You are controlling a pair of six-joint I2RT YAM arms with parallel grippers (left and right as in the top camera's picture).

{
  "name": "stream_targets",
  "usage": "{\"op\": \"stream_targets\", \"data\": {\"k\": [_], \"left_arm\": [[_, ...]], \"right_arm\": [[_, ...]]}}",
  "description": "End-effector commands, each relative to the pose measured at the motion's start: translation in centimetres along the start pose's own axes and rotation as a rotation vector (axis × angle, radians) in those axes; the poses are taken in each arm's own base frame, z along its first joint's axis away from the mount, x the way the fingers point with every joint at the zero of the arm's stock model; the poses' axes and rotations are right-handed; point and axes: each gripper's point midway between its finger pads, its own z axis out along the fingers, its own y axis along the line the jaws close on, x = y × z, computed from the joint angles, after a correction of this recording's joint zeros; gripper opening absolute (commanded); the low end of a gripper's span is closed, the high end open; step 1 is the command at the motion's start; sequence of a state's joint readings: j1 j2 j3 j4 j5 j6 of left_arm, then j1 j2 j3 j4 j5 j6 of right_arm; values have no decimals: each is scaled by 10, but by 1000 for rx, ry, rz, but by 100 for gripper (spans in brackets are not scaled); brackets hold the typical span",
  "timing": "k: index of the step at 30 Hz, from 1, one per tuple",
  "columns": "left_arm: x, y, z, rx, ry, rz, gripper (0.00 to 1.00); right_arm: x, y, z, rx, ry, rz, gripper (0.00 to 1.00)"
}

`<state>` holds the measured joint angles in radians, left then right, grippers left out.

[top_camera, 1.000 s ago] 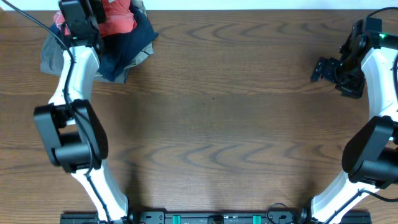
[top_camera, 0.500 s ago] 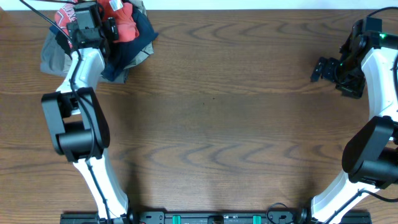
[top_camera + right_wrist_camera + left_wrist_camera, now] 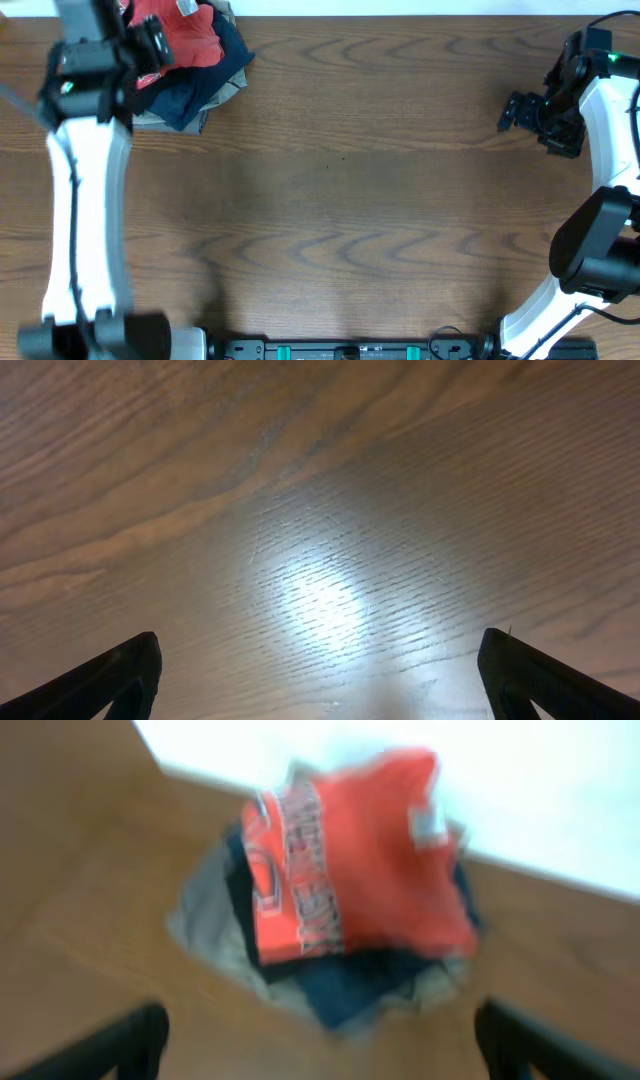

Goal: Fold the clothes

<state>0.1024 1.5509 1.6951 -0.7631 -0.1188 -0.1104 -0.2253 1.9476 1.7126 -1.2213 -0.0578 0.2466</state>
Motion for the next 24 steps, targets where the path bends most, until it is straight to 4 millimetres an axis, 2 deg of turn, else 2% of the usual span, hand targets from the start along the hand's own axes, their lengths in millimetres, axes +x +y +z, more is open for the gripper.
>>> {"op": "stream_targets", "data": {"k": [1, 6, 11, 17, 19, 24], "left_arm": [[24, -21, -35, 162, 98, -100, 98], [79, -42, -84, 338, 292, -148, 98], [128, -44, -107, 364, 341, -92, 98], [202, -53, -143, 496, 410, -79, 98], [226, -49, -155, 513, 448, -89, 98], [294, -22, -189, 448, 636, -98, 98]], "right_arm": [[1, 2, -2, -3, -2, 11, 99], [1, 2, -2, -3, -2, 11, 99], [1, 2, -2, -4, -3, 11, 99], [1, 2, -2, -4, -3, 11, 99], [1, 2, -2, -4, -3, 11, 99], [1, 2, -2, -4, -3, 11, 99]]}}
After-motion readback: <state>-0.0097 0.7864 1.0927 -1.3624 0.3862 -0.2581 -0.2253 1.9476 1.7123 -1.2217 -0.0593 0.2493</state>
